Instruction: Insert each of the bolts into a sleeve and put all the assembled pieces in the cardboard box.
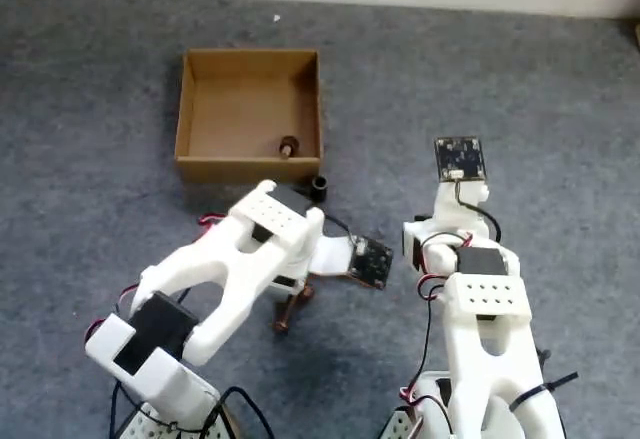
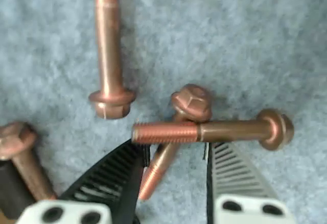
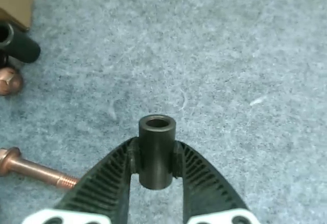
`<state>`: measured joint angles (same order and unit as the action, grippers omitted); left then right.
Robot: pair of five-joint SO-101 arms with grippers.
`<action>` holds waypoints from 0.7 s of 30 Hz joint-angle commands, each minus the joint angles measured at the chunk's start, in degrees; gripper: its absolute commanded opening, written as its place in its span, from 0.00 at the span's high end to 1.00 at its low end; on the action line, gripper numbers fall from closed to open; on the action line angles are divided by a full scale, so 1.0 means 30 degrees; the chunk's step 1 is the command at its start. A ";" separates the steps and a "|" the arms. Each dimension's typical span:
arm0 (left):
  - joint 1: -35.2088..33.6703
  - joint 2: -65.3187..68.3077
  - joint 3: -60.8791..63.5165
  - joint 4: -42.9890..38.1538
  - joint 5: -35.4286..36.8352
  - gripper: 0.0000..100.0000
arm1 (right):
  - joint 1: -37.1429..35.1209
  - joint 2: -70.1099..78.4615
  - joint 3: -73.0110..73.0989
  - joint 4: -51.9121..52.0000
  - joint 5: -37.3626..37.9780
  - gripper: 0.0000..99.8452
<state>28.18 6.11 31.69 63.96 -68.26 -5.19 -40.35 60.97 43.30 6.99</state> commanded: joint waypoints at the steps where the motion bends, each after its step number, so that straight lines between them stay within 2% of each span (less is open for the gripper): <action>1: 0.1333 -0.0044 -0.0630 0.0147 0.0440 0.82 | 0.0249 -0.0777 -0.0396 -0.0571 0.0322 1.00; 6: 0.1421 -0.0015 -0.0630 0.0088 0.1143 0.83 | 0.0571 -0.0806 -0.0396 -0.0571 0.0352 1.00; 11: 0.1304 -0.0103 -0.0630 0.0205 0.1172 0.99 | 0.0571 -0.0747 -0.0366 -0.0571 0.0352 1.00; 17: -0.0220 -0.0806 -0.1685 0.1114 0.4396 0.99 | 0.0571 -0.0747 -0.0366 -0.0571 0.0293 1.00; 21: -0.1685 -0.2974 -0.1685 0.1289 0.5333 0.99 | 0.0571 -0.0747 -0.0337 -0.0571 0.0264 1.00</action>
<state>27.56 5.14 29.58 67.03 -55.25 -4.22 -40.35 60.97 43.30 7.34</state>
